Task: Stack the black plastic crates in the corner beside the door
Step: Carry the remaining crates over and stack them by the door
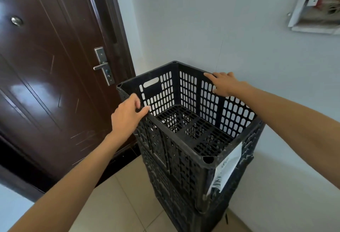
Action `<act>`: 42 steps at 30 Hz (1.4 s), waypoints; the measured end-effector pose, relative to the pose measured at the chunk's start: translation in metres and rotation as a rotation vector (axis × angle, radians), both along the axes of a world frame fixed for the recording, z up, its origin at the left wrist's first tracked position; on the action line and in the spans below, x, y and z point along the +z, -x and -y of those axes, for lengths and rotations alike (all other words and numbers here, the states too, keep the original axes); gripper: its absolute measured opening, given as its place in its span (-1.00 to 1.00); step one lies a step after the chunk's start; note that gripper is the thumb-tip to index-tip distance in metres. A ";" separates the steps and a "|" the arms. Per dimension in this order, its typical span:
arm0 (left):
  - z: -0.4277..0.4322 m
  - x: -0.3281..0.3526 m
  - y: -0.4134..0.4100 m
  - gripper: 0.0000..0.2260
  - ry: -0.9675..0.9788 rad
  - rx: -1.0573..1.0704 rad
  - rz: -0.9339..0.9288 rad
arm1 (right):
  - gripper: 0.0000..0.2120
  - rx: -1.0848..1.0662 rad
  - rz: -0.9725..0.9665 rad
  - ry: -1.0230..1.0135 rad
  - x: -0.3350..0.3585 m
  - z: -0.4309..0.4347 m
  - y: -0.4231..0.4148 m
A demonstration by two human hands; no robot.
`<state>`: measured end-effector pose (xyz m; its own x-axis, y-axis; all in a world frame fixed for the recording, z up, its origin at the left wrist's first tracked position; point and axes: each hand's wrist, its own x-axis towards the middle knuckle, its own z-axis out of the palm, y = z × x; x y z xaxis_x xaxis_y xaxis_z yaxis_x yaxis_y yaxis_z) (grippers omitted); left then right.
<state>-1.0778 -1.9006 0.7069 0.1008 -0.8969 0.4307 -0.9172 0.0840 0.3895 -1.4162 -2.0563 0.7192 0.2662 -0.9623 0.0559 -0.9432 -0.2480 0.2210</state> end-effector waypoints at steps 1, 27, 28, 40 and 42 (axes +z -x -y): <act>-0.001 0.004 0.010 -0.71 0.057 -0.066 0.100 | -0.28 0.008 0.013 -0.016 0.001 -0.006 0.002; -0.088 -0.006 0.131 -0.49 0.104 -0.880 0.568 | -0.42 -0.068 0.723 0.135 -0.011 -0.213 -0.019; -0.088 -0.005 0.131 -0.50 0.110 -0.886 0.565 | -0.41 -0.078 0.744 0.157 -0.012 -0.213 -0.020; -0.085 -0.007 0.116 -0.50 0.103 -0.888 0.544 | -0.44 -0.097 0.717 0.093 -0.019 -0.213 -0.030; -0.081 -0.002 0.116 -0.41 0.038 -0.933 0.525 | -0.50 -0.123 0.664 0.005 -0.015 -0.210 -0.030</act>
<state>-1.1933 -1.8199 0.7051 -0.8235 -0.5090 0.2506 -0.5366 0.8422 -0.0527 -1.3863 -1.8466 0.7039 0.0624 -0.9826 0.1748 -0.9004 -0.1309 -0.4149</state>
